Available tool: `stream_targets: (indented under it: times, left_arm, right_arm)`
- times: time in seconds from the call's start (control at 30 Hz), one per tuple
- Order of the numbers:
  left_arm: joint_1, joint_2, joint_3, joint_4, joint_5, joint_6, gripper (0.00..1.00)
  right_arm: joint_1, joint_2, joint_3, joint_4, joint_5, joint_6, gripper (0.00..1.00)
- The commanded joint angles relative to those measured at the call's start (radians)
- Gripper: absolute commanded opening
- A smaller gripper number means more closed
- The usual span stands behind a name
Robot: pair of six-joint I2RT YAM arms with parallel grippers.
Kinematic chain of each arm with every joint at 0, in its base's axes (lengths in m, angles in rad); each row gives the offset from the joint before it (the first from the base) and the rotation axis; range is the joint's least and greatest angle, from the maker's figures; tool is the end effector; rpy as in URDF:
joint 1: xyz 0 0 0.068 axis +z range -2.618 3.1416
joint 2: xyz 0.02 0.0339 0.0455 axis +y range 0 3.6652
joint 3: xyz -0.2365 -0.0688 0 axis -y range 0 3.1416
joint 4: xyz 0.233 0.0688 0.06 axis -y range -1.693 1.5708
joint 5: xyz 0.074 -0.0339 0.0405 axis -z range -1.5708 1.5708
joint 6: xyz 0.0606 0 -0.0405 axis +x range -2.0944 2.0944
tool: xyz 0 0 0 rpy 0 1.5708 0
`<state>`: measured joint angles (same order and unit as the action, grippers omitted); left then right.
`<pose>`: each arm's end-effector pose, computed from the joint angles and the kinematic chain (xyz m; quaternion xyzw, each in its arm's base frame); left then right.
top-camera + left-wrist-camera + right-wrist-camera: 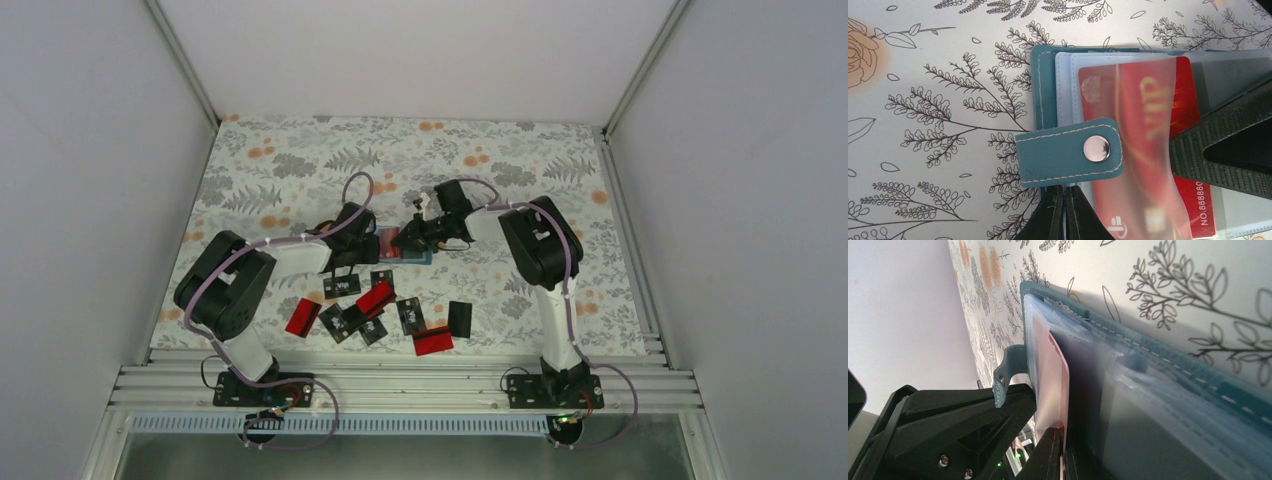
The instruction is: Put the credit cards into the card holder
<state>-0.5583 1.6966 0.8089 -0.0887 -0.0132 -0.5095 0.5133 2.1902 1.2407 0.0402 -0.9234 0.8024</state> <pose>0.2707 -0.1681 0.0938 0.0214 0.9559 -0.1436 0.2553 0.3331 0.2433 0.0643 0.0212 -0.8588 -0.5112 0.0275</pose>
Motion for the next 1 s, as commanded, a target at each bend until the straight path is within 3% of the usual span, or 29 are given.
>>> stream_targets:
  times: [0.0,0.4,0.7,0.97]
  left_arm:
    - [-0.002,-0.01,-0.022,-0.042,0.034,-0.011,0.03]
    - [-0.001,-0.012,-0.024,-0.034,0.061,-0.02,0.03]
    - [0.001,-0.008,-0.017,-0.039,0.052,-0.019,0.02]
    - [0.006,-0.015,-0.019,-0.057,0.026,-0.011,0.02]
  right_arm:
    - [0.037,-0.019,-0.044,0.005,0.07,0.047,0.04]
    - [0.061,-0.025,-0.108,0.098,0.103,0.121,0.04]
    - [0.069,-0.038,-0.099,0.055,0.103,0.086,0.04]
    - [0.067,-0.104,-0.063,-0.059,0.116,0.002,0.16]
